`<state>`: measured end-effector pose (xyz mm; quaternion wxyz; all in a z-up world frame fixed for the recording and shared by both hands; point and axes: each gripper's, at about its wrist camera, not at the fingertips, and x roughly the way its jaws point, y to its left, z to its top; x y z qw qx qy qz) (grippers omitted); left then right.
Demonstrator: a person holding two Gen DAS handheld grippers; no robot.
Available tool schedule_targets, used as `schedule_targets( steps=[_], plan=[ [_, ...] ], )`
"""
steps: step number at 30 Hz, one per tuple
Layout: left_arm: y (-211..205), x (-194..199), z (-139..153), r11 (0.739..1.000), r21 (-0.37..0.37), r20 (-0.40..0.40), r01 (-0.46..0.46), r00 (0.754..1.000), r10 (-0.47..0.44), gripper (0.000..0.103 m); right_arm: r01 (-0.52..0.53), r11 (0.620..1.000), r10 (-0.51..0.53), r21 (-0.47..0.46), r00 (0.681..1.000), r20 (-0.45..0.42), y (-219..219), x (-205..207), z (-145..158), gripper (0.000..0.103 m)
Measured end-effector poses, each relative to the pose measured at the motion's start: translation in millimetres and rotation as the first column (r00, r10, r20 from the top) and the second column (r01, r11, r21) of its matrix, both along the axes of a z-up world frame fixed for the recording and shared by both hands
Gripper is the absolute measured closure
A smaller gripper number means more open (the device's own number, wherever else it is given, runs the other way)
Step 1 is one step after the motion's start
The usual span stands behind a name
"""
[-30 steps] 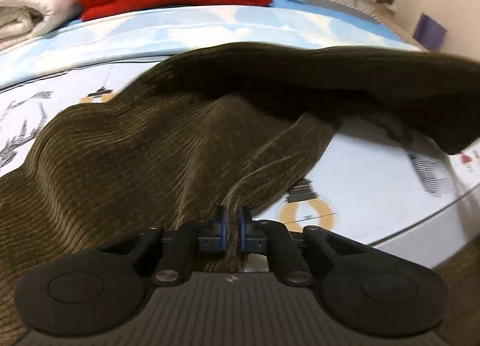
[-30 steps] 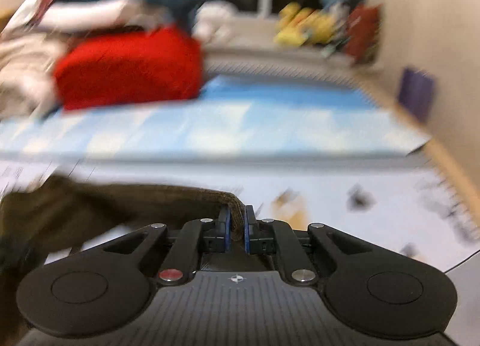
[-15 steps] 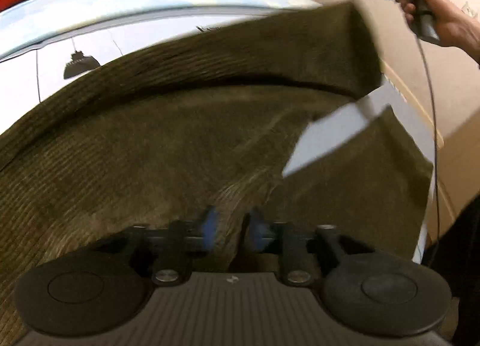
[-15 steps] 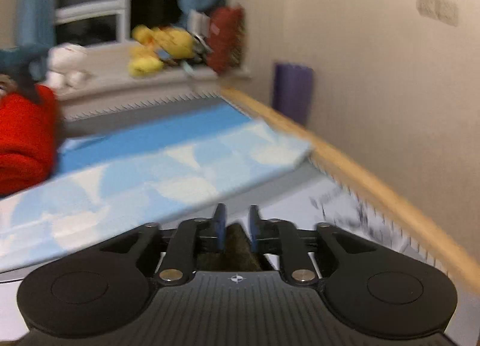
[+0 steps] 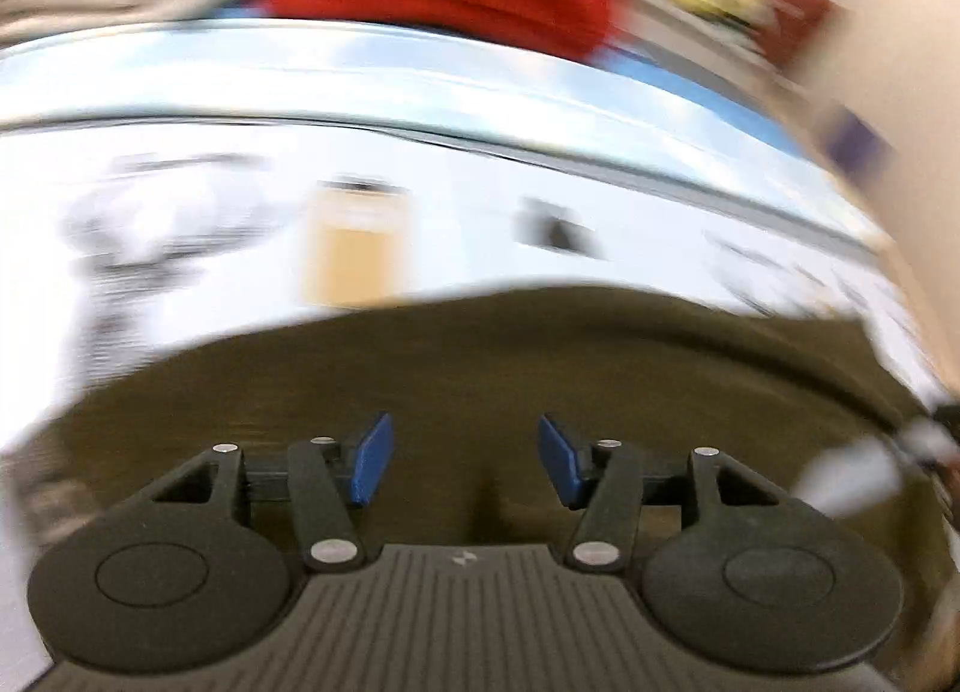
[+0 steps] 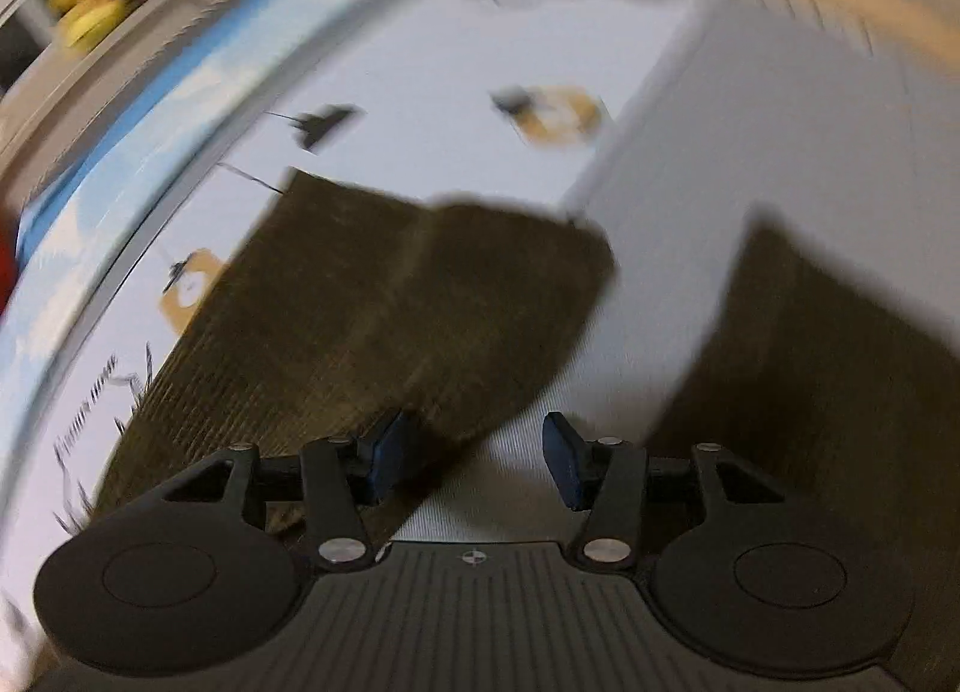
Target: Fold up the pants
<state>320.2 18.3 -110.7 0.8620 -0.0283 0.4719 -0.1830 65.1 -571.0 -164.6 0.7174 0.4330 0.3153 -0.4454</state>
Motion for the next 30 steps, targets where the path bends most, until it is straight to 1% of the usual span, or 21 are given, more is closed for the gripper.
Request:
schedule_targets(
  steps=[1, 2, 3, 4, 5, 6, 8, 10, 13, 16, 17, 18, 20, 21, 22, 23, 24, 25, 26, 28, 30],
  plan=[
    [15.5, 4.7, -0.6, 0.995, 0.046, 0.006, -0.091, 0.996, 0.091, 0.035, 0.012, 1.000, -0.012, 0.021, 1.000, 0.013, -1.4, -1.1, -4.5, 0.051],
    [31.0, 8.6, -1.6, 0.976, 0.110, 0.022, -0.187, 0.982, 0.185, 0.034, 0.008, 1.000, -0.009, 0.023, 1.000, 0.012, -0.9, 0.2, -6.4, 0.050],
    [46.3, 12.0, -2.7, 0.950, 0.167, 0.039, -0.265, 0.964, 0.262, 0.034, -0.002, 1.000, 0.002, 0.016, 1.000, 0.006, 0.9, 3.8, -6.3, 0.050],
    [63.6, 15.2, -1.1, 0.926, 0.200, 0.043, -0.319, 0.948, 0.317, 0.033, -0.012, 1.000, 0.012, 0.013, 1.000, 0.005, 1.9, 7.3, -7.4, 0.050],
    [77.1, 18.2, -4.3, 0.902, 0.225, 0.037, -0.369, 0.928, 0.370, 0.031, -0.018, 1.000, 0.018, 0.013, 1.000, 0.010, 0.3, 10.8, -8.2, 0.049],
    [84.7, 20.7, -8.2, 0.887, 0.237, 0.022, -0.395, 0.915, 0.402, 0.030, -0.021, 1.000, 0.021, 0.012, 1.000, 0.011, 1.9, 13.5, -8.6, 0.049],
    [96.9, 25.3, -19.2, 0.871, 0.263, -0.028, -0.416, 0.899, 0.438, 0.024, -0.022, 1.000, 0.022, -0.001, 1.000, -0.006, 3.3, 19.9, -8.3, 0.049],
    [104.6, 30.8, -31.5, 0.869, 0.272, -0.076, -0.414, 0.891, 0.448, 0.024, -0.014, 1.000, 0.014, 0.002, 1.000, -0.018, 10.3, 24.2, -4.3, 0.049],
    [112.1, 40.5, -42.7, 0.875, 0.235, -0.123, -0.424, 0.880, 0.460, 0.024, -0.023, 0.999, 0.024, 0.026, 0.999, -0.021, 28.5, 23.4, 9.0, 0.049],
    [114.2, 47.2, -47.5, 0.876, 0.209, -0.127, -0.434, 0.876, 0.465, 0.022, -0.158, 0.985, 0.156, 0.071, 0.987, 0.033, 43.1, 42.8, 4.4, 0.049],
    [111.4, 44.8, -51.8, 0.876, 0.209, -0.117, -0.435, 0.878, 0.464, 0.021, -0.192, 0.977, 0.189, 0.091, 0.981, 0.045, 44.4, 49.4, -0.9, 0.046],
    [108.8, 45.6, -52.9, 0.877, 0.211, -0.105, -0.432, 0.882, 0.460, 0.021, -0.218, 0.970, 0.212, 0.107, 0.975, 0.058, 45.2, 55.1, -6.6, 0.040],
    [103.3, 45.8, -54.6, 0.885, 0.210, -0.069, -0.416, 0.896, 0.438, 0.025, -0.237, 0.969, 0.234, 0.069, 0.971, 0.053, 46.9, 62.7, -6.8, 0.037],
    [101.3, 44.6, -54.5, 0.889, 0.210, -0.048, -0.406, 0.904, 0.425, 0.028, -0.252, 0.966, 0.249, 0.052, 0.967, 0.044, 47.2, 66.4, -6.3, 0.040],
    [99.7, 45.4, -56.0, 0.892, 0.210, -0.025, -0.401, 0.909, 0.415, 0.035, -0.266, 0.963, 0.265, 0.033, 0.964, 0.036, 47.9, 69.1, -6.3, 0.045],
    [99.1, 45.5, -55.2, 0.894, 0.205, -0.004, -0.398, 0.913, 0.407, 0.041, -0.272, 0.962, 0.272, 0.010, 0.962, 0.019, 48.5, 70.3, -6.6, 0.072],
    [99.3, 45.3, -54.2, 0.896, 0.198, 0.014, -0.397, 0.915, 0.403, 0.043, -0.270, 0.963, 0.270, -0.015, 0.963, -0.022, 48.2, 70.6, -6.9, 0.093],
    [99.4, 45.3, -53.4, 0.896, 0.196, 0.029, -0.397, 0.916, 0.400, 0.045, -0.270, 0.963, 0.269, -0.023, 0.963, -0.038, 46.7, 68.3, -7.4, 0.094],
    [99.3, 45.2, -52.5, 0.896, 0.200, 0.039, -0.397, 0.917, 0.397, 0.045, -0.262, 0.965, 0.261, -0.016, 0.965, -0.031, 45.6, 64.0, -6.3, 0.096],
    [98.9, 45.3, -51.9, 0.894, 0.207, 0.041, -0.397, 0.917, 0.397, 0.045, -0.259, 0.966, 0.256, -0.016, 0.960, -0.116, 52.2, 58.2, 1.1, 0.097],
    [99.0, 47.3, -51.5, 0.895, 0.215, 0.037, -0.392, 0.919, 0.393, 0.045, -0.270, 0.963, 0.269, 0.020, 0.945, -0.187, 61.2, 49.3, 1.5, 0.096]
  ],
)
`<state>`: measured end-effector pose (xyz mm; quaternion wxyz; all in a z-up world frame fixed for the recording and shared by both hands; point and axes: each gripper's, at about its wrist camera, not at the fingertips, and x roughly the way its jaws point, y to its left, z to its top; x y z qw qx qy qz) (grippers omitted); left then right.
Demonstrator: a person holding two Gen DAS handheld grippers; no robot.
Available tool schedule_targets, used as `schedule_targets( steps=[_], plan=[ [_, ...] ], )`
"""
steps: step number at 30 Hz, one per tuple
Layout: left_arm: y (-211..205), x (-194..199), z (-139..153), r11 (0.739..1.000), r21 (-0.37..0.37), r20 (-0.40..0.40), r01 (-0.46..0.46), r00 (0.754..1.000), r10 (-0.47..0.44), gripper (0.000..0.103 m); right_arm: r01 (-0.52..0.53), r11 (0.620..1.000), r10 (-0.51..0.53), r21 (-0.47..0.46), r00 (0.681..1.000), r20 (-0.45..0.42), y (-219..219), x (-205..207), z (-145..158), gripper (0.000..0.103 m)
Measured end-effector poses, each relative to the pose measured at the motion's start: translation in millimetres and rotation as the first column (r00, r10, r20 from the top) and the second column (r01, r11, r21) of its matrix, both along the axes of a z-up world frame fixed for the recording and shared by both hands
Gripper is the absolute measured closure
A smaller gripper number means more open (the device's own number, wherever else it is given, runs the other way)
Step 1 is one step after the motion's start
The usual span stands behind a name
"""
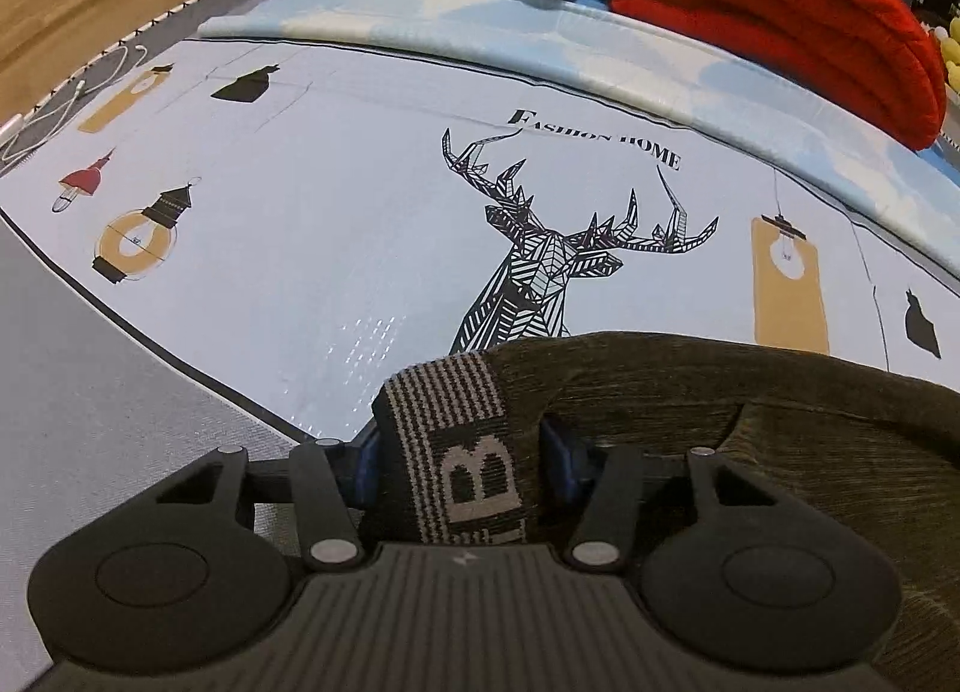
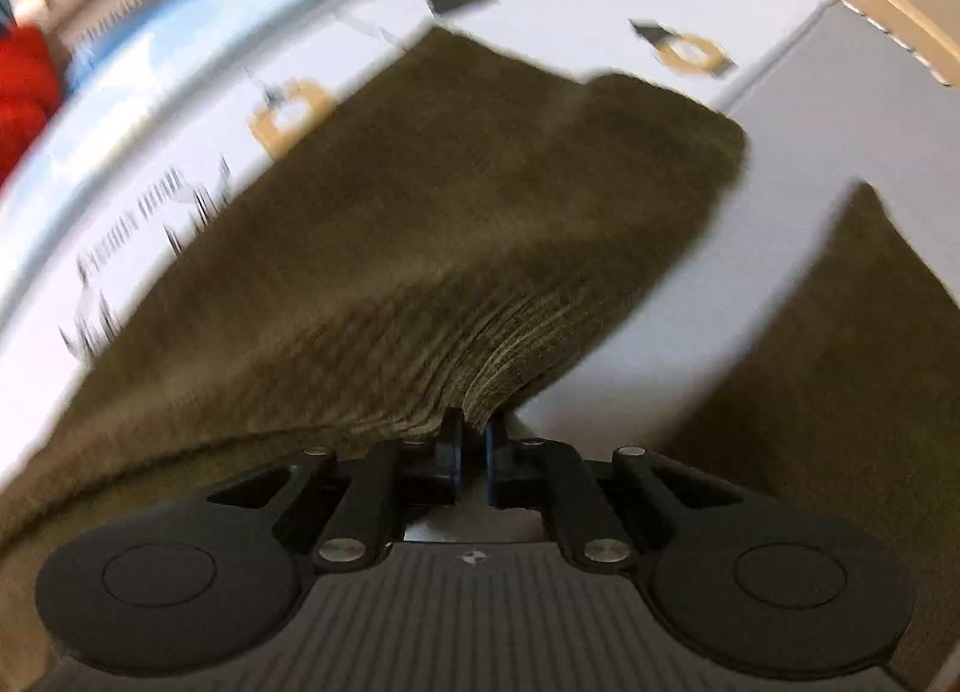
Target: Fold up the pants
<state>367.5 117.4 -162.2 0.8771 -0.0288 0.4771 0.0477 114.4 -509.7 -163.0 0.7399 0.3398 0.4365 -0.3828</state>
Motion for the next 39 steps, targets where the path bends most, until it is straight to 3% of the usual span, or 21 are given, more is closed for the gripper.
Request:
schedule_targets(
  steps=[2, 3, 6, 8, 9, 12, 13, 17, 24, 26, 28, 29, 30, 32, 34, 36, 37, 39],
  plan=[
    [0.0, 1.9, -0.6, 1.000, 0.000, -0.010, -0.003, 1.000, 0.003, 0.045, -0.005, 1.000, 0.005, 0.017, 1.000, -0.025, 0.5, -7.3, -5.5, 0.092],
    [-0.8, 2.6, -0.7, 1.000, 0.004, -0.016, -0.003, 1.000, 0.003, 0.045, -0.011, 1.000, 0.011, 0.017, 1.000, -0.021, -1.4, -8.3, -4.5, 0.083],
    [-4.5, 3.8, 0.4, 1.000, 0.026, -0.027, 0.009, 1.000, -0.009, 0.042, 0.046, 0.995, -0.048, -0.087, 0.998, -0.026, -4.0, -12.7, 13.2, 0.074],
    [-5.1, 4.1, 1.1, 1.000, 0.028, -0.036, 0.006, 0.999, -0.005, 0.041, 0.069, 0.985, -0.059, -0.159, 0.996, 0.065, -7.6, -13.5, 30.8, 0.070],
    [-5.1, 4.3, 1.7, 1.000, 0.026, -0.040, 0.001, 0.999, 0.000, 0.041, 0.056, 0.977, -0.034, -0.204, 0.993, 0.112, -8.0, -9.0, 39.4, 0.061],
    [-4.2, 5.2, 2.1, 1.000, 0.013, -0.048, -0.019, 0.999, 0.020, 0.041, -0.048, 0.964, 0.112, -0.261, 0.965, 0.237, -8.8, 19.0, 49.5, 0.035],
    [-4.4, 5.5, 1.7, 1.000, 0.013, -0.050, -0.024, 0.998, 0.025, 0.040, -0.093, 0.966, 0.160, -0.242, 0.949, 0.272, -9.0, 31.7, 47.5, 0.033],
    [-7.6, 7.4, 1.4, 0.999, 0.027, -0.058, -0.029, 0.998, 0.030, 0.040, -0.147, 0.977, 0.191, -0.153, 0.926, 0.326, -2.3, 73.5, 34.0, 0.033],
    [-8.6, 12.1, 1.2, 0.999, 0.036, -0.077, -0.022, 0.997, 0.025, 0.039, -0.056, 0.996, 0.072, -0.071, 0.965, 0.253, -6.2, 134.0, 1.6, 0.033],
    [-8.5, 14.1, 0.8, 0.999, 0.037, -0.082, -0.017, 0.996, 0.020, 0.038, -0.053, 0.992, 0.076, -0.119, 0.977, 0.200, -3.0, 142.7, -2.9, 0.034],
    [-7.1, 16.4, 0.1, 0.999, 0.029, -0.087, -0.017, 0.996, 0.019, 0.038, -0.078, 0.975, 0.102, -0.207, 0.988, 0.112, 5.6, 153.0, -6.0, 0.045],
    [-6.8, 17.4, -0.1, 1.000, 0.025, -0.088, -0.018, 0.996, 0.020, 0.038, -0.082, 0.967, 0.102, -0.241, 0.992, 0.074, 8.9, 156.0, -7.2, 0.059],
    [-6.9, 18.2, 0.1, 1.000, 0.023, -0.088, -0.018, 0.996, 0.020, 0.038, -0.078, 0.960, 0.099, -0.268, 0.993, 0.066, 9.6, 157.0, -6.9, 0.088],
    [-8.4, 19.4, 0.9, 1.000, 0.020, -0.083, -0.011, 0.996, 0.012, 0.038, -0.053, 0.956, 0.079, -0.287, 0.994, 0.080, 4.7, 157.4, -3.0, 0.098],
    [-12.0, 20.0, 2.5, 1.000, 0.001, -0.071, 0.021, 0.997, -0.021, 0.038, 0.112, 0.951, -0.039, -0.289, 0.968, 0.247, -10.8, 140.3, 9.6, 0.098],
    [-20.3, 19.5, 4.7, 0.998, 0.000, -0.063, 0.068, 0.996, -0.068, 0.038, 0.181, 0.936, -0.051, -0.301, 0.918, 0.392, -23.3, 128.0, 16.6, 0.096],
    [-24.6, 19.1, 5.2, 0.996, 0.018, -0.063, 0.090, 0.994, -0.089, 0.038, 0.178, 0.937, -0.042, -0.300, 0.911, 0.411, -28.3, 127.2, 16.0, 0.094],
    [-28.9, 20.1, 4.9, 0.992, 0.048, -0.072, 0.120, 0.991, -0.116, 0.037, 0.169, 0.950, -0.059, -0.263, 0.923, 0.381, -38.7, 126.6, 10.1, 0.072]
  ],
)
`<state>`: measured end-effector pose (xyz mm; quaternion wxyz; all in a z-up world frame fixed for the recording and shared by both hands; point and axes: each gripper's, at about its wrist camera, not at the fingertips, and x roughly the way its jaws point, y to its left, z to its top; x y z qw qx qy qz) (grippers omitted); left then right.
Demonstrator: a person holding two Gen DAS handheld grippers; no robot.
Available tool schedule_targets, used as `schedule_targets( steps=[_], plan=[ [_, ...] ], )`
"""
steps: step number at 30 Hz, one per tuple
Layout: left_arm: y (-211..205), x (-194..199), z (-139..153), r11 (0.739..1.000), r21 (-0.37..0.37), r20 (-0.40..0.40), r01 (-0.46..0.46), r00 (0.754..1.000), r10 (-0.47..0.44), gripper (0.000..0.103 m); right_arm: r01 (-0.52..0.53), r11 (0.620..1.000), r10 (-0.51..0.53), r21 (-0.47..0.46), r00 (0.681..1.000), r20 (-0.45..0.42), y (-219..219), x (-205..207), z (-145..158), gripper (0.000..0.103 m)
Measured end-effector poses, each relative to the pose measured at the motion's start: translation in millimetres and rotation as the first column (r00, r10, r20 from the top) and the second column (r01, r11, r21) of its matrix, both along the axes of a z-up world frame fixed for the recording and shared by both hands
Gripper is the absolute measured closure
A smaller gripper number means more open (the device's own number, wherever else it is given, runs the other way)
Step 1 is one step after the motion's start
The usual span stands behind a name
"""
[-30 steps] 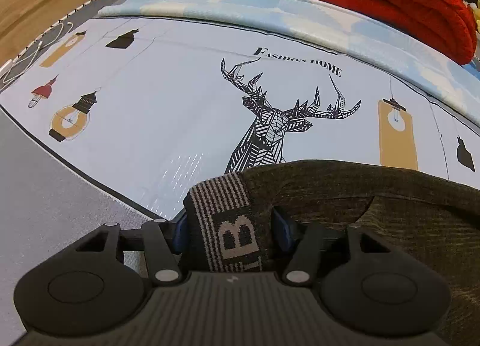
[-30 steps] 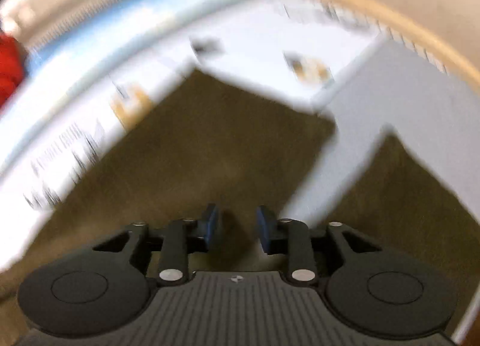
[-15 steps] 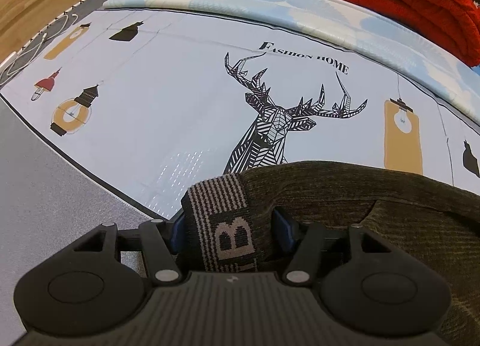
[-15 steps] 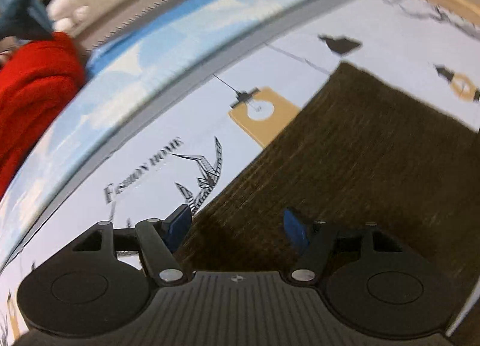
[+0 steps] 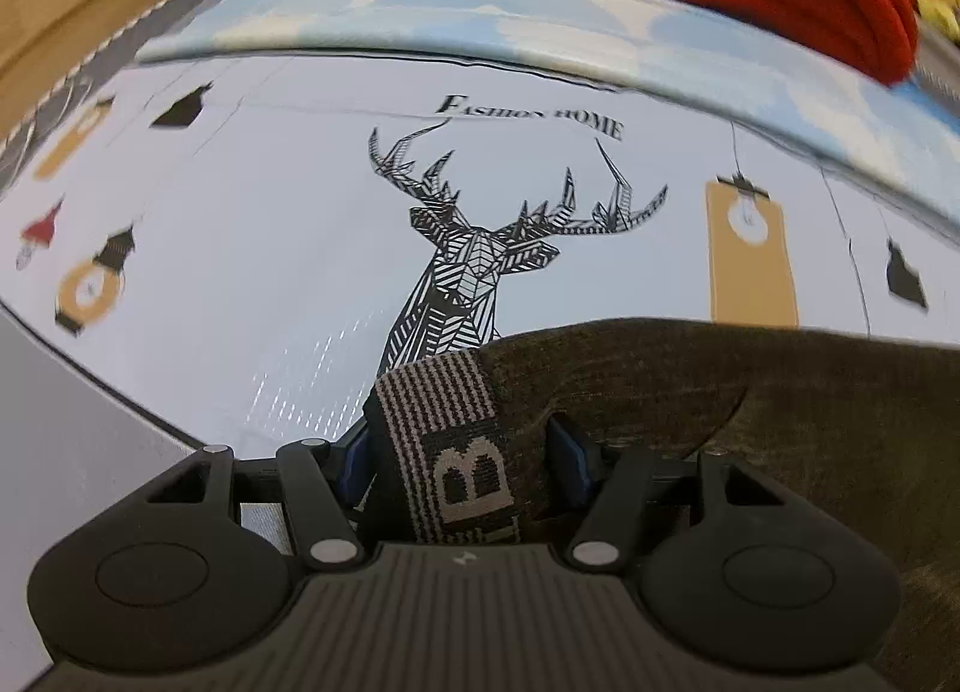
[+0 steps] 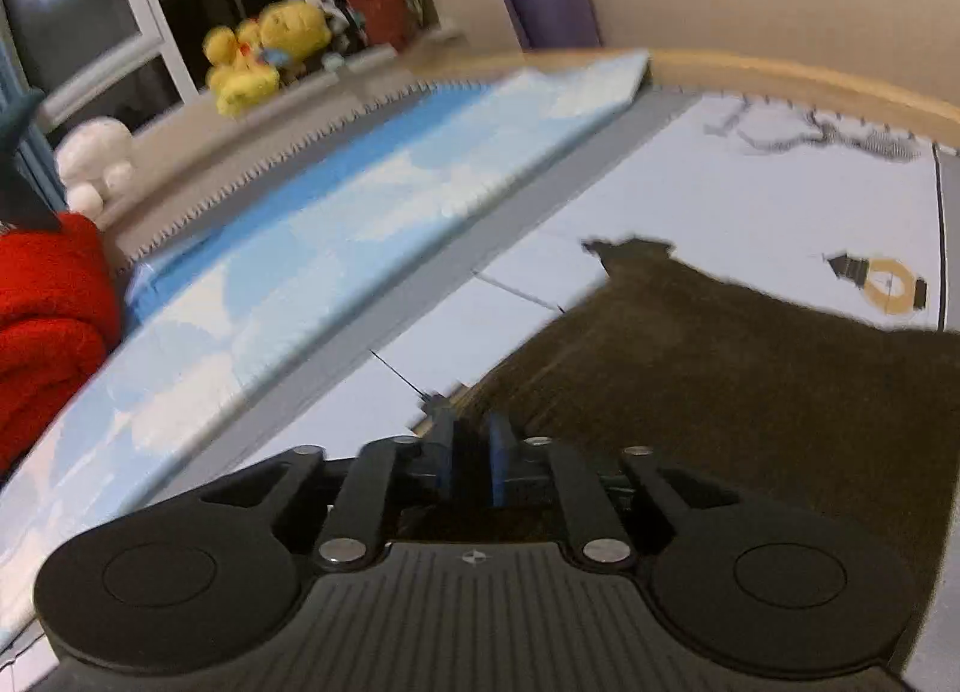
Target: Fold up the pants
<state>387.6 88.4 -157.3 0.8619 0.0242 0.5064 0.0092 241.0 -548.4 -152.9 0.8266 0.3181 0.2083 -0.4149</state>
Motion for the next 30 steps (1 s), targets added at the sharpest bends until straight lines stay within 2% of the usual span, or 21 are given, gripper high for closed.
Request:
schedule_targets(
  steps=[2, 5, 9, 12, 17, 21, 26, 30],
  plan=[
    [5.5, 2.9, 0.4, 0.999, -0.031, -0.016, -0.020, 1.000, 0.019, 0.036, -0.013, 0.997, 0.012, 0.077, 1.000, 0.008, -8.5, -13.2, -6.1, 0.062],
    [10.7, 7.2, 7.9, 0.996, -0.071, -0.037, -0.052, 0.998, 0.049, 0.036, 0.000, 0.995, 0.001, 0.104, 1.000, -0.009, -13.4, -32.5, -1.1, 0.061],
    [7.3, 6.1, 25.7, 0.998, -0.048, -0.016, -0.041, 0.999, 0.040, 0.036, 0.006, 0.992, -0.006, 0.126, 1.000, 0.002, -17.2, -67.7, 16.3, 0.058],
    [8.8, -0.2, 43.8, 0.999, -0.033, 0.022, -0.032, 0.999, 0.033, 0.035, -0.041, 0.992, 0.044, 0.118, 0.999, -0.017, -10.0, -92.4, 31.7, 0.056],
    [20.5, -24.9, 68.1, 0.995, -0.094, 0.046, -0.039, 0.998, 0.044, 0.035, -0.173, 0.983, 0.177, 0.057, 0.981, -0.076, 11.4, -136.3, 59.7, 0.055],
    [30.0, -55.5, 77.6, 0.991, -0.131, 0.048, -0.008, 0.999, 0.015, 0.036, -0.240, 0.970, 0.242, 0.039, 0.964, -0.107, 24.7, -180.3, 76.0, 0.055],
    [61.4, -108.1, 86.7, 0.962, -0.271, -0.058, -0.003, 0.998, -0.013, 0.067, -0.256, 0.966, 0.258, 0.035, 0.960, -0.111, 33.9, -247.3, 89.3, 0.055],
    [81.1, -154.7, 103.5, 0.944, -0.328, -0.076, 0.024, 0.996, -0.051, 0.068, -0.265, 0.963, 0.268, 0.040, 0.950, -0.159, 34.8, -296.3, 88.4, 0.055]
  ],
)
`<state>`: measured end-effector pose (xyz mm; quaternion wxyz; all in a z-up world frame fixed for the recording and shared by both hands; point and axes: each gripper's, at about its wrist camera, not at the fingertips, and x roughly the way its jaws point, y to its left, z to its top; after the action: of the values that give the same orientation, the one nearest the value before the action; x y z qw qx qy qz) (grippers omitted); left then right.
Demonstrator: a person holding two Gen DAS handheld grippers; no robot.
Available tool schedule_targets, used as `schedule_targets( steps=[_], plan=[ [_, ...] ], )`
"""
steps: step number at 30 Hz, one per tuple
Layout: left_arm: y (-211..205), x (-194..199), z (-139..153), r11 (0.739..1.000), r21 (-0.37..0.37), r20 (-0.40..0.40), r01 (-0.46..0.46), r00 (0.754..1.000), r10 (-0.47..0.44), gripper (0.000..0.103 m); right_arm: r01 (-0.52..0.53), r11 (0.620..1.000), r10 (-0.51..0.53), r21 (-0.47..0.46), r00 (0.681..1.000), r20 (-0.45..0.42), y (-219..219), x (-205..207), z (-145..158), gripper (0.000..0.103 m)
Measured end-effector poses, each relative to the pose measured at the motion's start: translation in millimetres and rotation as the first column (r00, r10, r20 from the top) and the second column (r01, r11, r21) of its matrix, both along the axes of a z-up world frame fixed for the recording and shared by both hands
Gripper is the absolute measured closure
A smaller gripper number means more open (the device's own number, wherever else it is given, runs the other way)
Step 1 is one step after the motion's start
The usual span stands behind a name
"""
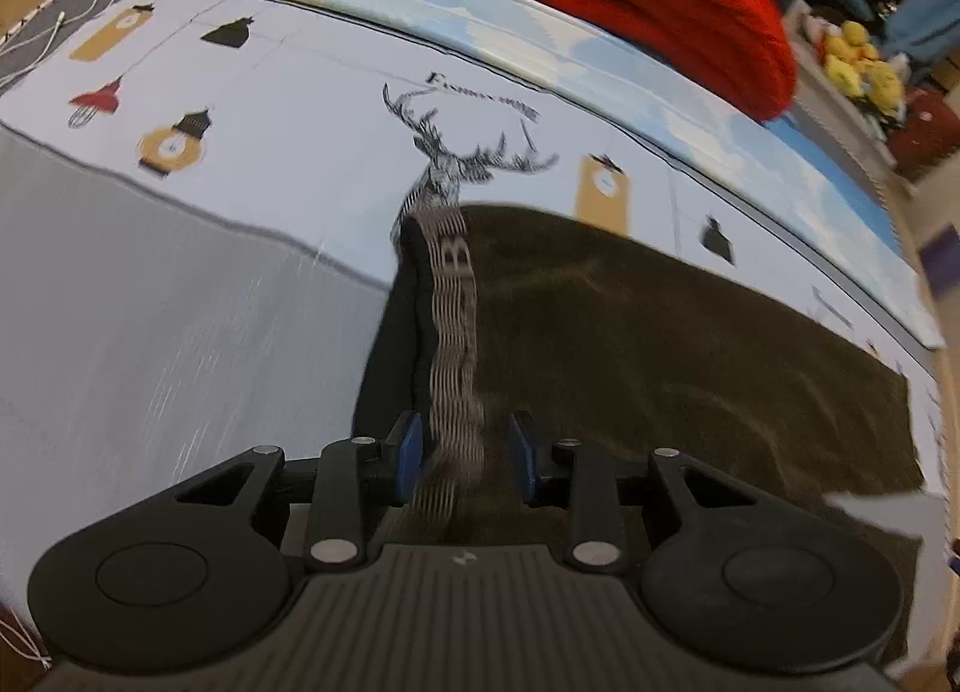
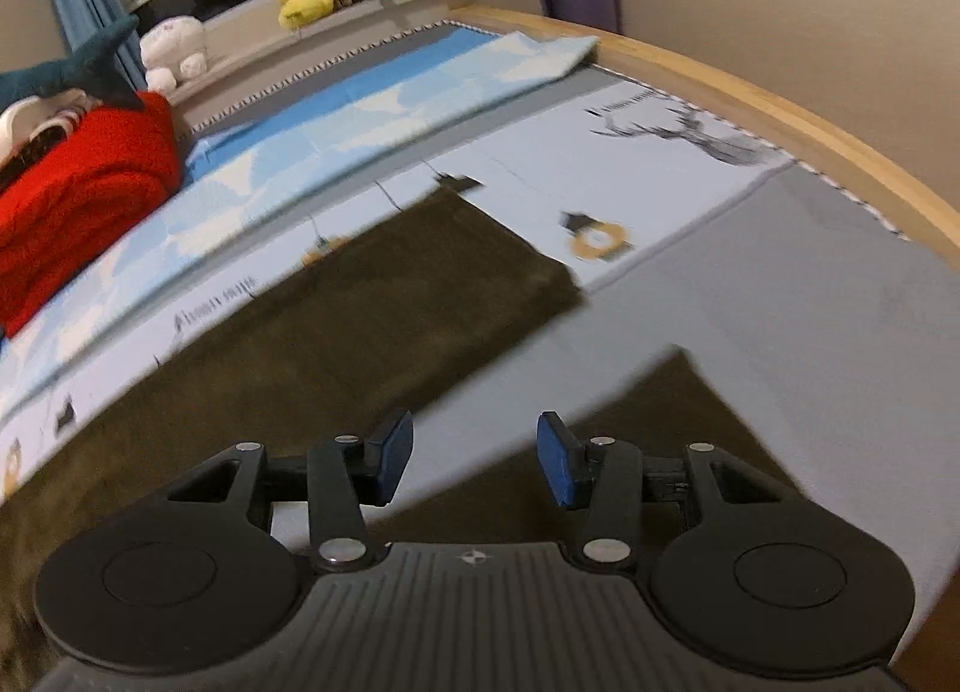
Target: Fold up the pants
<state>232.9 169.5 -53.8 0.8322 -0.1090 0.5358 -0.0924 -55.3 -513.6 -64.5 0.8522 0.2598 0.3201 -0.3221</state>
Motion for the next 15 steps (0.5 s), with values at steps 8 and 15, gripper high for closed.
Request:
schedule_targets(
  steps=[8, 15],
  plan=[
    [-0.9, -30.3, -51.8, 0.980, 0.192, -0.150, 0.051, 0.989, -0.022, 0.059, 0.076, 0.996, -0.067, 0.045, 0.982, -0.179, -35.5, -66.5, -43.9, 0.054],
    [-21.6, -13.4, -73.6, 0.959, 0.247, -0.190, 0.136, 0.978, -0.090, 0.028, 0.118, 0.983, -0.051, 0.139, 0.909, -0.414, -46.6, -67.3, -94.9, 0.043]
  ],
)
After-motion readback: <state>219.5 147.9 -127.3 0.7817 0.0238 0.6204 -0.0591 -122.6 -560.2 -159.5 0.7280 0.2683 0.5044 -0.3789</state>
